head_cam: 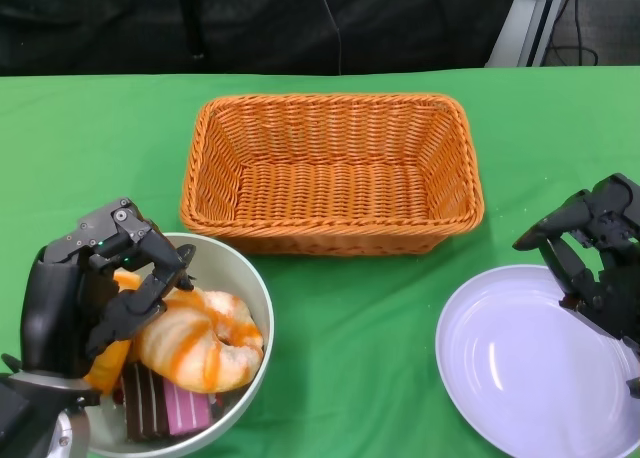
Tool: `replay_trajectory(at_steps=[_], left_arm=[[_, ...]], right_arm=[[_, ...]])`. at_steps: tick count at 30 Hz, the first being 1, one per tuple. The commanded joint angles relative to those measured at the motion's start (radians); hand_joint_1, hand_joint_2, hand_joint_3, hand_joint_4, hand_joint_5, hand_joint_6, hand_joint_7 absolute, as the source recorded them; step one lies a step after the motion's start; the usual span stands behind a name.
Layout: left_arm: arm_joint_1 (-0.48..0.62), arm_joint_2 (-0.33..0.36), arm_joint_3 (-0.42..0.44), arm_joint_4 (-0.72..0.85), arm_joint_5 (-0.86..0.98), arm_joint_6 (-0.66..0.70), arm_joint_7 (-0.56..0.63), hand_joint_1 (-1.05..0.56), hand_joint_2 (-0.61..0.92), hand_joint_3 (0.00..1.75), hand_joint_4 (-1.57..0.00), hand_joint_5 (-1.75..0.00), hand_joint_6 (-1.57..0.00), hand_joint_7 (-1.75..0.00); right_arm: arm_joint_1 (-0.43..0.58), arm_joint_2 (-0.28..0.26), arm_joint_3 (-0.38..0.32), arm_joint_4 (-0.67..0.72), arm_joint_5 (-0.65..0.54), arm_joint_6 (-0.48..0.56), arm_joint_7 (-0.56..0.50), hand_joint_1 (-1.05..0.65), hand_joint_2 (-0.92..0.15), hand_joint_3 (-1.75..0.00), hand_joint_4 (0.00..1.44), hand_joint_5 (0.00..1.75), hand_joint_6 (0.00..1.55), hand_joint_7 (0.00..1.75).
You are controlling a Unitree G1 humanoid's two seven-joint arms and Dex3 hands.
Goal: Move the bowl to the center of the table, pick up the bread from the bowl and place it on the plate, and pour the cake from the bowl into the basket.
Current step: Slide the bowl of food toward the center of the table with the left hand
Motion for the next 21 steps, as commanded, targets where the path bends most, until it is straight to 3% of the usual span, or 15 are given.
replay_trajectory(at_steps=[1,21], left_arm=[[-0.010,0.009,0.010,0.013,0.002,-0.015,0.002,-0.13,0.92,0.36,-0.76,-1.59,-0.78,-1.34],[-0.018,0.007,0.013,0.028,-0.011,-0.021,-0.017,-0.13,0.92,0.36,-0.75,-1.59,-0.78,-1.34]], right_arm=[[-0.015,-0.012,-0.014,0.010,0.003,-0.013,-0.006,-0.12,-0.92,-0.41,0.69,1.48,0.69,1.27],[-0.018,-0.014,-0.015,0.016,-0.007,-0.023,-0.012,-0.11,-0.92,-0.42,0.69,1.47,0.68,1.29]])
